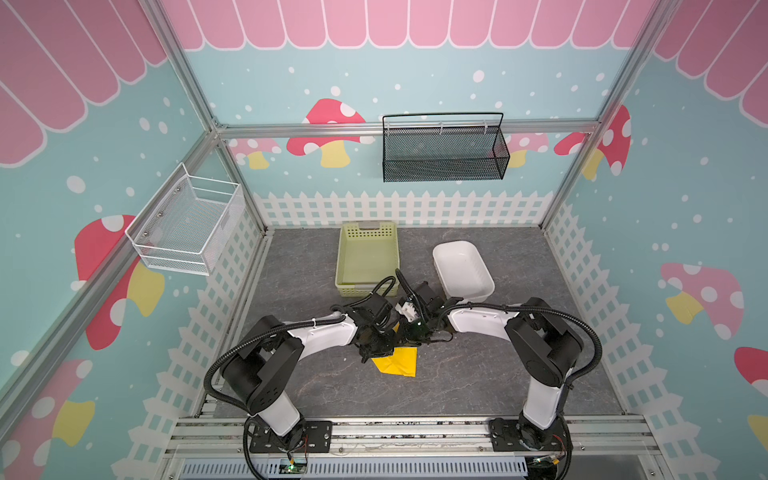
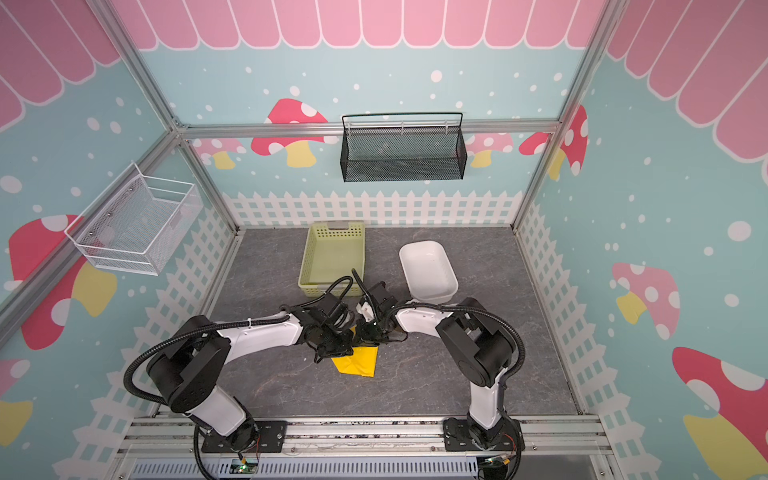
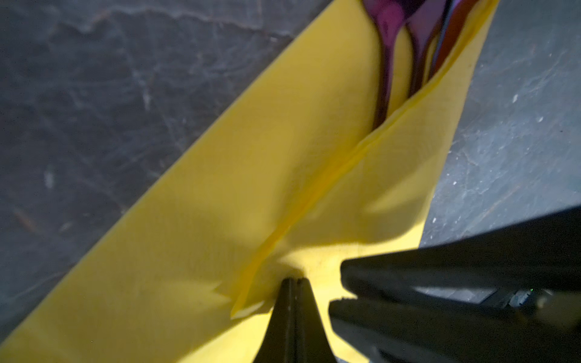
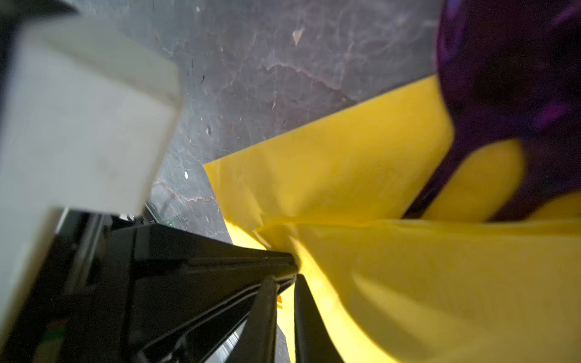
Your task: Place the utensils on the paper napkin and roll it up
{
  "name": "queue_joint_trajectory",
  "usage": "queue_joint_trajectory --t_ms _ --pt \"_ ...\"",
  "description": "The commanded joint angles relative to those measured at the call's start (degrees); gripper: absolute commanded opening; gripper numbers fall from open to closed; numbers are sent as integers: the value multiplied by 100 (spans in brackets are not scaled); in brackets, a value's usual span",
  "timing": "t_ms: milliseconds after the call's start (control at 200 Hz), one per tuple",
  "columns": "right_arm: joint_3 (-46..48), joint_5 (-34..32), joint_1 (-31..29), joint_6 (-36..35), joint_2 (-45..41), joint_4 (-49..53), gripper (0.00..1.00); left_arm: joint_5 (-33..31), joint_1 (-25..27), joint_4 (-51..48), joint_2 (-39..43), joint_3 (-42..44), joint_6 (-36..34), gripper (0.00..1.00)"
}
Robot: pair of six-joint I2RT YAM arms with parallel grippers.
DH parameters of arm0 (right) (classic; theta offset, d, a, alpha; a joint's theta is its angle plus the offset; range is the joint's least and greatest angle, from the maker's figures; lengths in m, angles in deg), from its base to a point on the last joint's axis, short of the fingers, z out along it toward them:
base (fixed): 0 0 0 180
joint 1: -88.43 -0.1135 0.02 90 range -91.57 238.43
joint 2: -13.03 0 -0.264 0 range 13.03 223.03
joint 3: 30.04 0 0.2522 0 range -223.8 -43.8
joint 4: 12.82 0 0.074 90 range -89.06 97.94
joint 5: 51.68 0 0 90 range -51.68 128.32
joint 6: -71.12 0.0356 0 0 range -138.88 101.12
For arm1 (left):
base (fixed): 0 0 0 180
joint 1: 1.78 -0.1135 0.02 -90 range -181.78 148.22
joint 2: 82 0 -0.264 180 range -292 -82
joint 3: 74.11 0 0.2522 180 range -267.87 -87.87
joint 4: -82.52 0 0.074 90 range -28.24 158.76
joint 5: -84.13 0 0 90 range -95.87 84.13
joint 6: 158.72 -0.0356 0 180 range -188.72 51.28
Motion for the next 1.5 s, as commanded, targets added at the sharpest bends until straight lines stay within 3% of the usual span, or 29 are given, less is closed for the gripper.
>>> queue_joint_trajectory --t_ms 0,195,380,610,901,1496 --pt "166 97 -101 86 58 2 15 -80 -4 -202 -188 43 47 0" --pt "162 -317 -147 -93 117 492 19 -63 -11 -197 -180 34 23 0" --pt "189 -574 -142 -216 12 846 28 -60 -11 -208 -180 52 7 0" --pt "91 -616 -146 -247 -27 944 29 -60 -11 -211 -157 38 29 0" --pt "388 148 -163 85 -428 167 18 -72 -7 -241 -141 26 26 0" --pt "762 167 -195 -64 -109 79 25 -106 -11 -256 -128 8 42 0"
